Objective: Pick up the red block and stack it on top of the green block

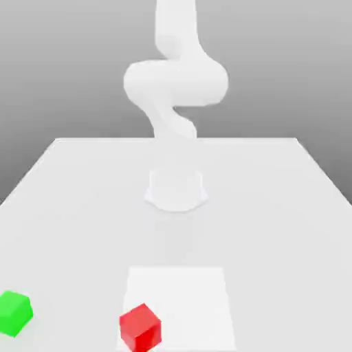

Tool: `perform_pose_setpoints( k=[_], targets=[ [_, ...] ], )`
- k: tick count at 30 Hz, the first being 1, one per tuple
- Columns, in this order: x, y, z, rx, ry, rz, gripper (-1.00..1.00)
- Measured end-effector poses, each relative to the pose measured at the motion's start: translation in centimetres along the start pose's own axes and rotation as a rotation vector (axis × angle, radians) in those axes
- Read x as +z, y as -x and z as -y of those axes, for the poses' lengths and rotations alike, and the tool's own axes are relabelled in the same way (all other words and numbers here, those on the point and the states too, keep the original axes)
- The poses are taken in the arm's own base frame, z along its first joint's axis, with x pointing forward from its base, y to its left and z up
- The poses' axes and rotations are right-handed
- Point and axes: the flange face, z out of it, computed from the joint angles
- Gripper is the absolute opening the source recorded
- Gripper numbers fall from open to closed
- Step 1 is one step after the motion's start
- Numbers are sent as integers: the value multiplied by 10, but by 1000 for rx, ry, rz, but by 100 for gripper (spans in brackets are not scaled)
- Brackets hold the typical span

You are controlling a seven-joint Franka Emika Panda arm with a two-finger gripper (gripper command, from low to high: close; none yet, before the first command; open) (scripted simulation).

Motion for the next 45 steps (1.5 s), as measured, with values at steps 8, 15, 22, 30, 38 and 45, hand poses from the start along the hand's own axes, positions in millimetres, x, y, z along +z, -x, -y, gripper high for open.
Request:
perform_pose_setpoints(
  k=[8,15,22,30,38,45],
  targets=[
    [159,6,-35,-166,75,240,0],
    [279,43,-85,-312,157,415,0],
    [370,93,-156,-472,264,564,0],
    [445,145,-229,-590,345,650,0],
    [456,153,-237,-589,346,654,-100],
    [404,86,-247,-544,361,647,-100]
  ],
)
